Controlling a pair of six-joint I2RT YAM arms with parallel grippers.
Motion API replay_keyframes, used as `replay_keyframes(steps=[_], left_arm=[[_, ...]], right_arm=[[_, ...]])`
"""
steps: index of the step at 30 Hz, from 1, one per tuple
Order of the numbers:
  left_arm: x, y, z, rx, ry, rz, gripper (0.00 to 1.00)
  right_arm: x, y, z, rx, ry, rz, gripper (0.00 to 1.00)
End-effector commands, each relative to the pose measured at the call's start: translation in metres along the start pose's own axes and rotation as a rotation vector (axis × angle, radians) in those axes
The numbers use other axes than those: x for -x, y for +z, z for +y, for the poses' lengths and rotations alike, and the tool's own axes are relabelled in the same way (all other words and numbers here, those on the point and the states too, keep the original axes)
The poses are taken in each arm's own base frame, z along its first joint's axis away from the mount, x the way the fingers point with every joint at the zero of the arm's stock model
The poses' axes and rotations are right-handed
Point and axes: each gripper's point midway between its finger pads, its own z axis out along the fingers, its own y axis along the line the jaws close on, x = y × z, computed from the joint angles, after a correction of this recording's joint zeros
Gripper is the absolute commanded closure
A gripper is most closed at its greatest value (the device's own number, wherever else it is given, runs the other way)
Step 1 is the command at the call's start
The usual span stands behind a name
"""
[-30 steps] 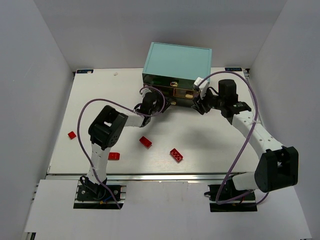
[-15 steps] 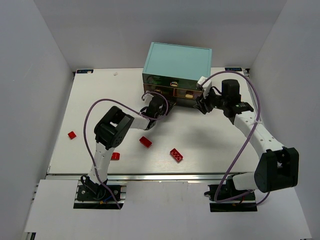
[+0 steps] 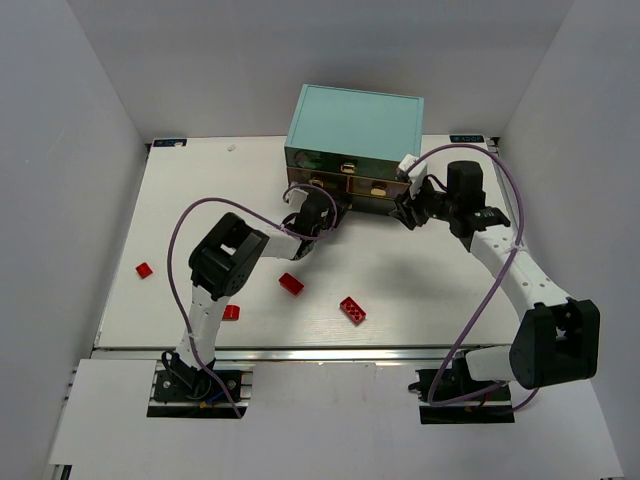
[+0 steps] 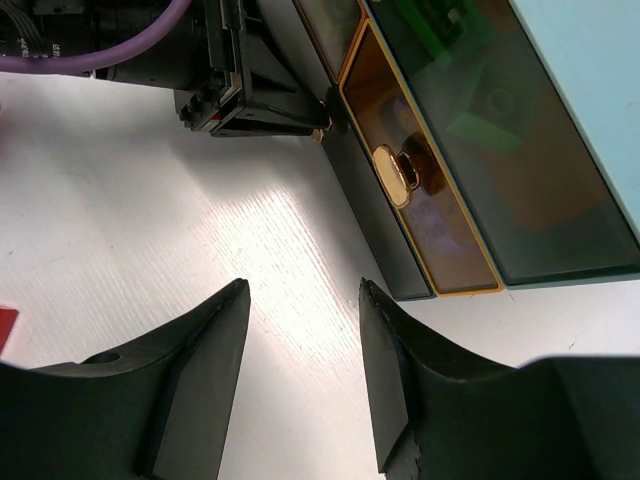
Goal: Sort the legos into containers by color
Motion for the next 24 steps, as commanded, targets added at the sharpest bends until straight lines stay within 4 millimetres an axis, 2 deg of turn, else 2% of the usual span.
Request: replay_keyframes(steps=[1, 10, 11, 12, 14, 17, 18, 20, 21, 24], left_arm=[[0.02, -0.007, 0.015, 0.078, 0.026, -0.069, 0.69], [0.012, -0.041, 0.029, 0.115, 0.046, -0.027, 0.71], [0.012, -0.045, 0.037, 0.13, 0.05, -0.022, 0.71], [0.013, -0.049, 0.034, 0.124, 0.049, -0.023, 0.71], [0.014, -0.055, 0.044, 0.144, 0.051, -0.019, 0.71], [0.018, -0.061, 0.038, 0.122, 0.048, -0.035, 0.71], [0.018, -0.064, 0.043, 0.122, 0.048, -0.031, 0.69], [0.019, -0.064, 0.031, 0.072, 0.039, -0.02, 0.65], [0.017, -0.063, 0.025, 0.055, 0.047, -0.007, 0.56], [0.02, -0.064, 0.021, 0.058, 0.073, 0.002, 0.41]], right_arm=[[0.009, -0.006, 0.002, -0.002, -0.024, -0.036, 0.47], [0.006, -0.007, 0.004, 0.005, -0.016, -0.038, 0.47], [0.006, -0.007, 0.005, 0.006, -0.016, -0.036, 0.47], [0.006, -0.007, 0.006, 0.008, -0.015, -0.039, 0.47], [0.006, -0.007, 0.006, 0.011, -0.014, -0.039, 0.47], [0.006, -0.008, 0.007, 0.012, -0.019, -0.04, 0.47], [0.006, -0.007, 0.011, 0.027, -0.024, -0.041, 0.46], [-0.004, -0.006, 0.021, 0.084, -0.063, -0.014, 0.44], [-0.004, -0.005, 0.032, 0.149, -0.076, -0.028, 0.36], [-0.024, -0.002, 0.05, 0.246, -0.153, -0.013, 0.28]])
